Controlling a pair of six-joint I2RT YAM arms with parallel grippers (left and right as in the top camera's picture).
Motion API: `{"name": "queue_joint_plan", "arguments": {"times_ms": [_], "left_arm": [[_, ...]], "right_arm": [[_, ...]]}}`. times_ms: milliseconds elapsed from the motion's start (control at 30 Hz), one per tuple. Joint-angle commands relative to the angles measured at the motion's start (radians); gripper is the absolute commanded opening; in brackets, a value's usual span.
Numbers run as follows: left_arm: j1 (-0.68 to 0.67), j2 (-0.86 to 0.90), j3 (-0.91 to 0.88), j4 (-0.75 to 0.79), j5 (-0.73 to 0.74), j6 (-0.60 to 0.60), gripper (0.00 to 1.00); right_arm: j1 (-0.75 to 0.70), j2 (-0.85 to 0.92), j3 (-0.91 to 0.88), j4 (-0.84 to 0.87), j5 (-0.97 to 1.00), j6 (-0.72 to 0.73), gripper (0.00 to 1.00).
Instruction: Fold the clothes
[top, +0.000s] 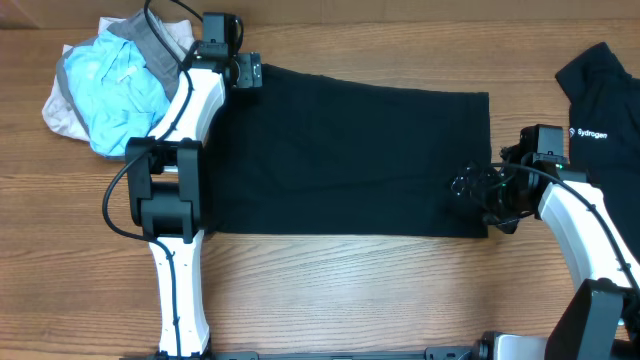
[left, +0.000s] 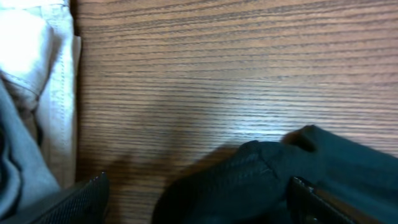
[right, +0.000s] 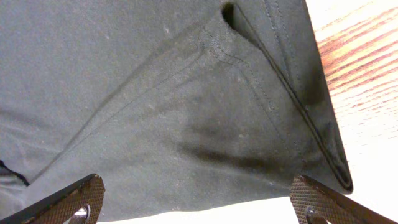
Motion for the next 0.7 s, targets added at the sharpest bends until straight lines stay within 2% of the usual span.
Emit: {"name": "queue_joint_plan", "arguments": {"times_ms": [0,367,467,500,567,600,667], "left_arm": [[0.003,0.007,0.024,0.000,0.026,0.076,0.94],[0.003,0.052,0.024,0.008,0.060,0.103,0.88],[0.003,0.052,0.024,0.020,0.063,0.117,0.72],[0.003,0.052,0.024,0.023,0.064,0.117,0.63],[0.003,0.052,0.024,0.024,0.063,0.120,0.38],[0.003,0.052,0.024,0.024,0.063,0.121,0.33],[0.003,0.052,0.024,0.027,0.063,0.121,0.31]], "right_arm": [[0.006,0.004,-0.006,0.010,-0.034,-0.006,1.00],[0.006,0.004,-0.006,0.048,-0.047,-0.006,1.00],[0.006,0.004,-0.006,0.142,-0.048,-0.005,0.95],[0.005,0.004,-0.004,0.185,-0.048,0.000,0.92],[0.000,0.004,0.009,0.270,-0.048,0.024,0.90],[-0.002,0.004,0.023,0.296,-0.048,0.024,0.90],[-0.002,0.005,0.073,0.309,-0.035,0.019,0.93]]}}
